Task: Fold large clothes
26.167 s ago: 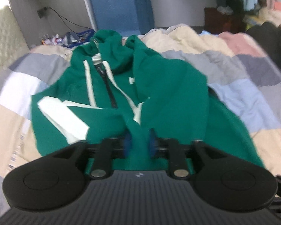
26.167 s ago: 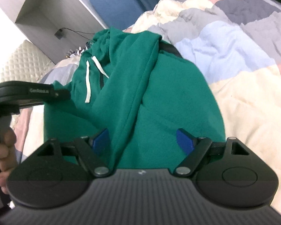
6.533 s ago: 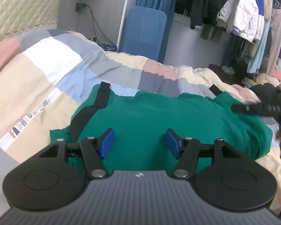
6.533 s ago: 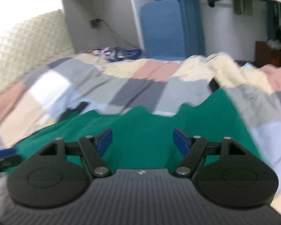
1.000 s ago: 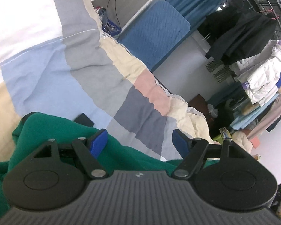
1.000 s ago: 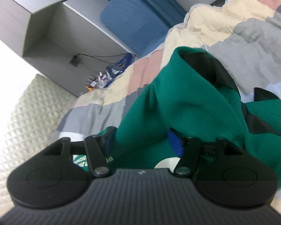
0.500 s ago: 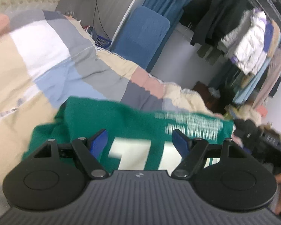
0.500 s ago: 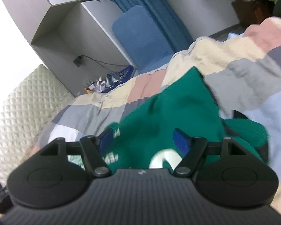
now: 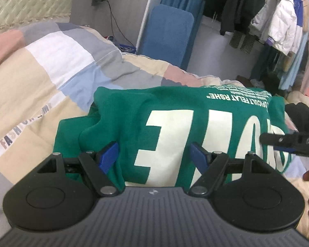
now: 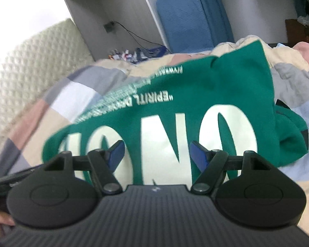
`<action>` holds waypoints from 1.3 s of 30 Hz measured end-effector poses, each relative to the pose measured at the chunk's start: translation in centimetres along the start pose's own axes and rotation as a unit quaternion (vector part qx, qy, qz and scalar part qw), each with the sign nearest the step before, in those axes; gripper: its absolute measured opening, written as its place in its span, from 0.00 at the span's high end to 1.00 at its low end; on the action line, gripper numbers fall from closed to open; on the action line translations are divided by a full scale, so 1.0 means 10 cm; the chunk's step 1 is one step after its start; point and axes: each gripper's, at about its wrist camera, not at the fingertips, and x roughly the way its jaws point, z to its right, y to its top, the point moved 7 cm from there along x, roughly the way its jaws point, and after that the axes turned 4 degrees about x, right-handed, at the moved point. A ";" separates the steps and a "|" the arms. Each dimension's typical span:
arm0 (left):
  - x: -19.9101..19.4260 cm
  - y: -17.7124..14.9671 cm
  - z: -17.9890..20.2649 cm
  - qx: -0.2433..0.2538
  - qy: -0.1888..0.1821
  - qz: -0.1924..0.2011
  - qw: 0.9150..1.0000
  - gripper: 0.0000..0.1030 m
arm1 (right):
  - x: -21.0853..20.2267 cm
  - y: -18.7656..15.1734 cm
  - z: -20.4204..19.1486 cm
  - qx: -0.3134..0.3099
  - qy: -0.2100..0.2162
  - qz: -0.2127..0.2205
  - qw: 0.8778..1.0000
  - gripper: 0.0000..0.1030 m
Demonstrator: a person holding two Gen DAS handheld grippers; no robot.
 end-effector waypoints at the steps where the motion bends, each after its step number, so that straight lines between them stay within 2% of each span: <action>1: 0.04 0.02 -0.01 -0.001 0.002 0.003 1.000 0.23 | 0.06 0.00 0.01 0.000 -0.003 0.003 1.000 0.28; 6: 0.25 0.16 -0.11 -0.013 -0.012 0.018 1.000 0.21 | 0.28 0.19 0.14 0.039 0.015 0.013 0.999 0.22; 9: 0.40 0.26 -0.17 -0.025 -0.021 0.019 0.999 0.20 | 0.45 0.28 0.20 0.026 0.010 0.020 0.999 0.15; 14: 0.53 0.38 -0.23 -0.033 -0.030 0.021 0.999 0.19 | 0.51 0.29 0.30 0.048 0.021 0.025 0.998 0.14; 18: 0.49 0.41 -0.27 -0.059 -0.041 0.029 0.997 0.20 | 0.50 0.27 0.24 0.047 0.014 0.031 0.998 0.14; 23: 0.26 0.46 -0.34 -0.123 -0.068 0.052 0.989 0.20 | 0.31 0.27 0.23 0.084 0.004 0.035 0.996 0.15; 25: 0.16 0.46 -0.32 -0.127 -0.077 0.063 0.987 0.20 | 0.17 0.27 0.24 0.101 0.011 0.042 0.994 0.15; 27: 0.10 0.43 -0.31 -0.127 -0.080 0.063 0.987 0.20 | 0.00 0.23 0.32 0.136 0.018 0.046 0.990 0.15; 32: -0.06 0.16 -0.28 -0.167 -0.101 0.032 0.980 0.19 | -0.32 0.08 0.62 0.224 0.014 0.019 0.974 0.14; 35: -0.11 -0.05 -0.23 -0.179 -0.105 -0.003 0.978 0.19 | -0.39 -0.08 0.83 0.291 0.014 -0.015 0.957 0.13; 37: -0.07 -0.19 -0.24 -0.209 -0.101 -0.027 0.972 0.17 | -0.35 -0.18 0.94 0.334 0.020 -0.036 0.942 0.11; 39: 0.04 -0.29 -0.30 -0.252 -0.104 -0.045 0.961 0.14 | -0.28 -0.26 1.02 0.356 0.025 -0.049 0.933 0.11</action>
